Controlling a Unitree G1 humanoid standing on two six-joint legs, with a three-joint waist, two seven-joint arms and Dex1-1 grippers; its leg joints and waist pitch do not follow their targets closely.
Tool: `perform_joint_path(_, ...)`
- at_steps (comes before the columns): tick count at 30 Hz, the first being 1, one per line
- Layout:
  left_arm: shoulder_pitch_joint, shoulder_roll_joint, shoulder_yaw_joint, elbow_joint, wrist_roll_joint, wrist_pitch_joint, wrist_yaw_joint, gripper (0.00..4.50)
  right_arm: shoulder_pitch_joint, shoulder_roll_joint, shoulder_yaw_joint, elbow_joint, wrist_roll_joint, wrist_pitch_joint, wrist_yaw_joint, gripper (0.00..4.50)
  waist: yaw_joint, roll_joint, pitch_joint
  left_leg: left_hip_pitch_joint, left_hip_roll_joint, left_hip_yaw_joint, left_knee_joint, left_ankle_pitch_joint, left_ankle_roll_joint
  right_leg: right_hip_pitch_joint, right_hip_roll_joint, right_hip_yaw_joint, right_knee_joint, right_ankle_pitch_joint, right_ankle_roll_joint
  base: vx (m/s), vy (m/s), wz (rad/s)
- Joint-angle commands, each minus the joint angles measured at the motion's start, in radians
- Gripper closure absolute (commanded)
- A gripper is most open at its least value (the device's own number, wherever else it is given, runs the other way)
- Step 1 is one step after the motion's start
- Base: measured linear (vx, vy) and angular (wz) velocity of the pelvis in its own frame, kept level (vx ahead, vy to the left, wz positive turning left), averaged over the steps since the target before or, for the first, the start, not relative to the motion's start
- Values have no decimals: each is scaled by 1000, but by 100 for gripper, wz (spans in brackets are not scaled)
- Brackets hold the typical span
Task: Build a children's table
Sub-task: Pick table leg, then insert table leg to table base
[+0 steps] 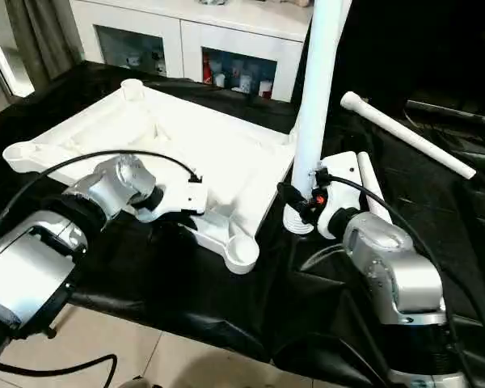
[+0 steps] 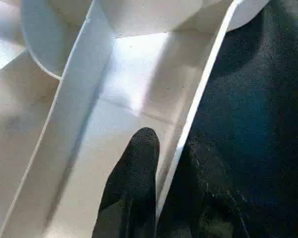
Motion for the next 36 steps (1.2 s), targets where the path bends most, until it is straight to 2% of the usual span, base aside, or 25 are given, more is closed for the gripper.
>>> perform_joint_path(1, 61, -1, 58, 20, -52, 78, 10, 394, -27, 14, -37, 10, 17, -3, -23, 259, 7, 1, -70, 11, 13, -1, -65, -195, 10, 63, -64, 42, -68, -131, -245, 0, 0, 0)
perform_joint_path(3, 69, -2, 74, 18, -61, 90, 13, 398, -29, 19, -42, 15, 20, -3, -24, 259, 7, 1, -71, 13, 13, 0, -65, -201, 11, 63, -64, 42, -71, -149, -241, 0, 0, 0)
perform_joint_path(5, 91, -12, 131, 10, -110, 164, 21, 407, -35, 32, -47, 29, 29, 1, -29, 259, 7, -6, -68, 13, 12, 1, -66, -215, 10, 61, -65, 40, -76, -209, -228, 0, 0, 0)
perform_joint_path(6, 91, -12, 131, 10, -110, 164, 21, 409, -35, 32, -47, 29, 29, 1, -29, 259, 9, -3, -67, 12, 11, -1, -66, -220, 9, 61, -67, 39, -79, -244, -217, 0, 0, 0)
perform_joint_path(7, 108, -17, 157, -3, -133, 212, 27, 411, -37, 38, -46, 40, 31, 0, -30, 259, 8, -3, -66, 14, 12, 0, -67, -229, 7, 58, -65, 39, -82, -269, -205, 0, 0, 0)
perform_joint_path(8, 129, -22, 172, -26, -143, 256, 48, 415, -42, 47, -46, 54, 33, 0, -31, 259, 7, -16, -64, 9, 11, -2, -69, -228, 7, 61, -67, 36, -82, -300, -193, 0, 0, 0)
perform_joint_path(9, 132, -23, 175, -30, -145, 261, 53, 420, -43, 49, -46, 56, 33, 0, -32, 259, 7, -16, -64, 9, 11, -2, -69, -228, 7, 61, -67, 36, -82, -300, -193, 0, 0, 0)
perform_joint_path(10, 170, -35, 202, -85, -159, 291, 113, 424, -56, 66, -44, 78, 32, -2, -42, 259, 10, -6, -62, 17, 13, -4, -70, -256, 3, 53, -70, 35, -92, -369, -173, 0, 0, 0)
perform_joint_path(11, 182, -39, 214, -105, -166, 276, 141, 424, -61, 71, -40, 86, 29, -6, -45, 259, 7, -17, -62, 15, 14, -4, -71, -260, 4, 54, -69, 35, -92, -370, -174, 0, 0, 0)
perform_joint_path(12, 186, -40, 217, -111, -168, 272, 150, 431, -63, 72, -39, 88, 28, -8, -46, 259, 8, -13, -63, 13, 14, -6, -73, -261, 3, 55, -70, 33, -92, -380, -168, 0, 0, 0)
perform_joint_path(13, 211, -48, 236, -150, -178, 251, 203, 435, -69, 79, -34, 100, 22, -15, -51, 259, 7, -14, -63, 16, 16, -6, -73, -273, 1, 51, -70, 34, -95, -391, -162, 0, 0, 0)
perform_joint_path(15, 224, -51, 242, -169, -180, 236, 225, 443, -71, 82, -33, 105, 20, -19, -53, 259, 6, -13, -61, 18, 15, -6, -74, -284, 1, 48, -67, 33, -99, -404, -152, 0, 0, 0)
perform_joint_path(16, 272, -44, 228, -233, -169, 158, 229, 447, -72, 83, -35, 108, 17, -24, -55, 259, 6, -16, -60, 16, 13, -7, -76, -288, 4, 48, -68, 33, -104, -439, -126, 0, 0, 0)
perform_joint_path(17, 290, -40, 222, -259, -163, 138, 224, 447, -73, 84, -35, 108, 17, -25, -54, 259, 4, -16, -61, 7, 12, -9, -81, -272, 1, 53, -68, 32, -104, -453, -105, 0, 0, 0)
perform_joint_path(19, 320, -34, 214, -306, -162, 106, 201, 449, -73, 83, -36, 110, 14, -30, -53, 259, 3, -16, -61, 14, 12, -6, -78, -281, -1, 44, -68, 33, -109, -481, -85, 0, 0, 0)
perform_joint_path(21, 349, -28, 209, -349, -166, 91, 177, 450, -74, 83, -36, 111, 13, -34, -51, 259, 4, -18, -61, 19, 13, -5, -77, -277, 1, 40, -68, 35, -109, -478, -87, 0, 0, 0)
perform_joint_path(23, 388, -19, 207, -412, -172, 113, 175, 450, -78, 82, -30, 111, 15, -43, -33, 259, 5, -17, -63, 16, 14, -2, -78, -249, 5, 40, -66, 37, -102, -433, -97, 0, 0, 0)
perform_joint_path(27, 400, -18, 224, -429, -199, 122, 166, 450, -86, 74, -14, 112, 23, -52, 8, 259, 4, -16, -64, 13, 13, 0, -79, -232, 9, 42, -63, 37, -99, -405, -100, 0, 0, 0)
perform_joint_path(28, 408, -17, 238, -445, -219, 136, 156, 450, -96, 64, 4, 121, 24, -54, 39, 259, 3, -20, -65, 13, 14, 0, -79, -230, 9, 43, -63, 36, -96, -392, -104, 0, 0, 0)
perform_joint_path(29, 411, -17, 250, -455, -227, 143, 161, 450, -107, 58, 22, 136, 20, -57, 63, 259, 2, -17, -65, 11, 15, -1, -80, -227, 10, 43, -64, 37, -95, -384, -108, 0, 0, 0)
perform_joint_path(30, 412, -17, 253, -457, -228, 144, 162, 450, -110, 57, 26, 140, 20, -58, 67, 259, 2, -22, -65, 13, 15, 1, -78, -228, 11, 42, -64, 36, -95, -382, -112, 0, 0, 0)
perform_joint_path(31, 413, -18, 258, -458, -230, 148, 165, 450, -118, 55, 36, 153, 14, -62, 77, 259, 2, -18, -65, 14, 15, 2, -78, -225, 12, 41, -64, 37, -94, -377, -117, 0, 0, 0)
perform_joint_path(34, 412, -24, 270, -458, -236, 165, 173, 450, -147, 59, 54, 209, -10, -94, 93, 259, 2, -21, -64, 13, 15, 2, -78, -226, 11, 40, -65, 38, -94, -379, -115, 0, 0, 0)
perform_joint_path(36, 413, -29, 279, -465, -249, 176, 166, 450, -164, 69, 55, 251, -23, -122, 97, 259, 0, -18, -64, 14, 14, 3, -78, -229, 8, 39, -65, 38, -96, -387, -117, 0, 0, 0)
